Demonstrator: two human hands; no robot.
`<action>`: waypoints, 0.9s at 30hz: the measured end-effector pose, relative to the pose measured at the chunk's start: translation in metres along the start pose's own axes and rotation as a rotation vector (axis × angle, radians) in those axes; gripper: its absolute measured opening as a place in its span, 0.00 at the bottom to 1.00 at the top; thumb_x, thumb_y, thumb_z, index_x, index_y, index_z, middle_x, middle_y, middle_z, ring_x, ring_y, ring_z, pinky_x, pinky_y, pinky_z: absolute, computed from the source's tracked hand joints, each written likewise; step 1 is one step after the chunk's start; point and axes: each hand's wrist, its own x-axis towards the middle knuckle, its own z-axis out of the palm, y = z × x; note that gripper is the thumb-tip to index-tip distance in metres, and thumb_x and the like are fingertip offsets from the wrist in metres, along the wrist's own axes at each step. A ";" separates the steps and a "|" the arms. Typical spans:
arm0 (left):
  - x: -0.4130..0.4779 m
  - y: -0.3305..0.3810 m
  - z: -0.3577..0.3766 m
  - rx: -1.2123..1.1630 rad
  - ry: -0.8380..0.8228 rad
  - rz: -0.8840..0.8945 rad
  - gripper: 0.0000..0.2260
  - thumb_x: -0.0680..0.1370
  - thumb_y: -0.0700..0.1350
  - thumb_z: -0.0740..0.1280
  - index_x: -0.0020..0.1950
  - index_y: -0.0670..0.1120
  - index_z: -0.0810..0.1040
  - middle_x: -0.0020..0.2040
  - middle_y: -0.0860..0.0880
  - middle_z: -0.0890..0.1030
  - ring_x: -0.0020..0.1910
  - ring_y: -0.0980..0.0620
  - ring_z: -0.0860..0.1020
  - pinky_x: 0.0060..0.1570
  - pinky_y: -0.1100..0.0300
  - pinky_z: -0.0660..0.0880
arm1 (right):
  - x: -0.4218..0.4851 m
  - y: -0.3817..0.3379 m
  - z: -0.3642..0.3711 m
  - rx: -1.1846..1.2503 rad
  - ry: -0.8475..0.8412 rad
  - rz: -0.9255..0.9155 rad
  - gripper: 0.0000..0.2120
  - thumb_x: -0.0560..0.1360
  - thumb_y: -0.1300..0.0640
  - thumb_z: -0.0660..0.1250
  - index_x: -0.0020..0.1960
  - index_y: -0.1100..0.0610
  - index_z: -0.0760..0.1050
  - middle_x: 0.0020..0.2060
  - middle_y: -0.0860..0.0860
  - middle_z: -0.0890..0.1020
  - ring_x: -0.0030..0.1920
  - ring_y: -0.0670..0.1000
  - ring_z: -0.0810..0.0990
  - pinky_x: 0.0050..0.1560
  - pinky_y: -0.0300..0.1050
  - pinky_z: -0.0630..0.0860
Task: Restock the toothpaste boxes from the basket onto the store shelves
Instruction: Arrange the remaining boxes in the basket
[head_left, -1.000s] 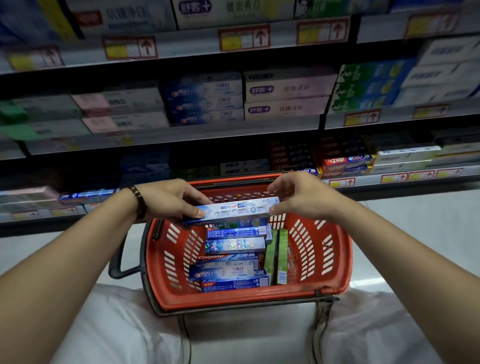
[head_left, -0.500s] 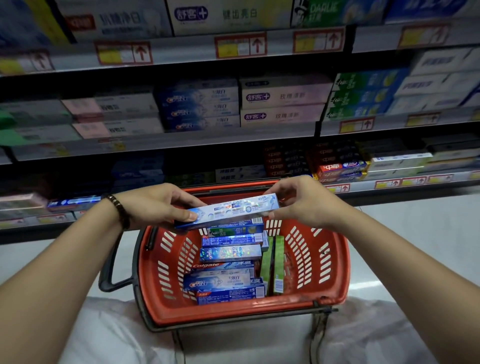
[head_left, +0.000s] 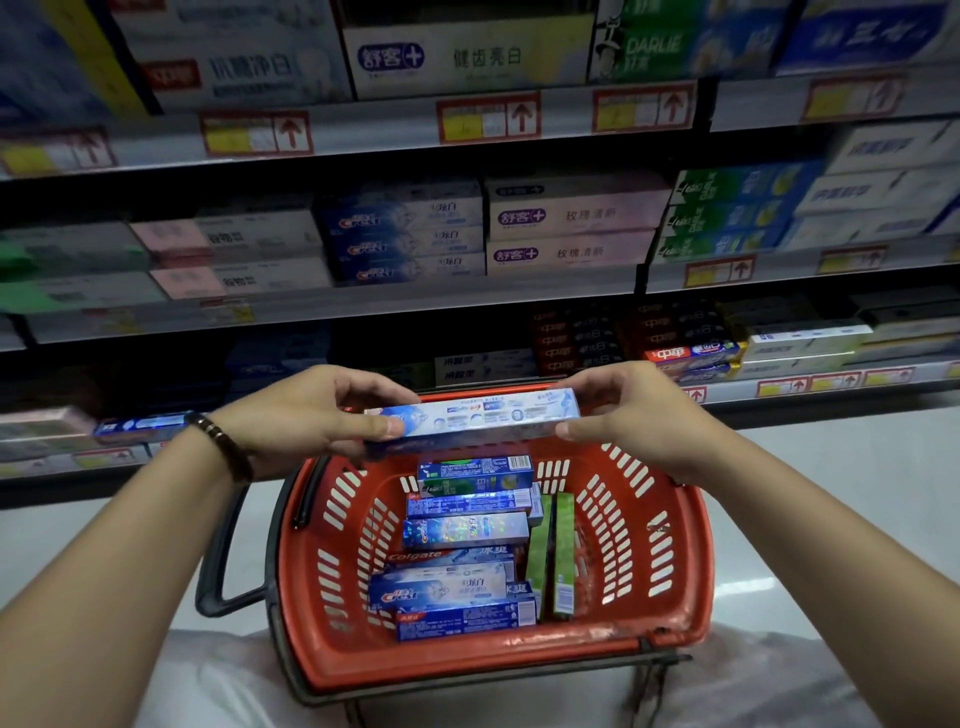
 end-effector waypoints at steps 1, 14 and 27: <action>-0.001 0.001 -0.002 -0.024 0.005 0.013 0.17 0.75 0.35 0.74 0.63 0.44 0.83 0.59 0.39 0.85 0.52 0.40 0.82 0.48 0.56 0.83 | 0.000 0.000 -0.001 0.030 0.006 0.003 0.14 0.74 0.68 0.78 0.57 0.56 0.86 0.47 0.52 0.90 0.50 0.55 0.89 0.60 0.57 0.85; -0.007 0.014 -0.004 -0.076 0.155 0.154 0.21 0.73 0.27 0.73 0.64 0.41 0.80 0.56 0.38 0.86 0.53 0.45 0.85 0.54 0.55 0.83 | 0.002 -0.010 -0.001 0.249 0.087 0.016 0.14 0.76 0.68 0.76 0.60 0.58 0.84 0.51 0.55 0.89 0.55 0.57 0.88 0.53 0.50 0.87; -0.006 0.018 -0.007 -0.246 0.176 0.150 0.22 0.75 0.27 0.70 0.67 0.41 0.78 0.58 0.37 0.85 0.58 0.39 0.85 0.51 0.54 0.84 | 0.007 -0.018 0.006 0.352 0.198 0.063 0.16 0.74 0.62 0.79 0.60 0.59 0.81 0.50 0.57 0.89 0.51 0.55 0.89 0.50 0.48 0.87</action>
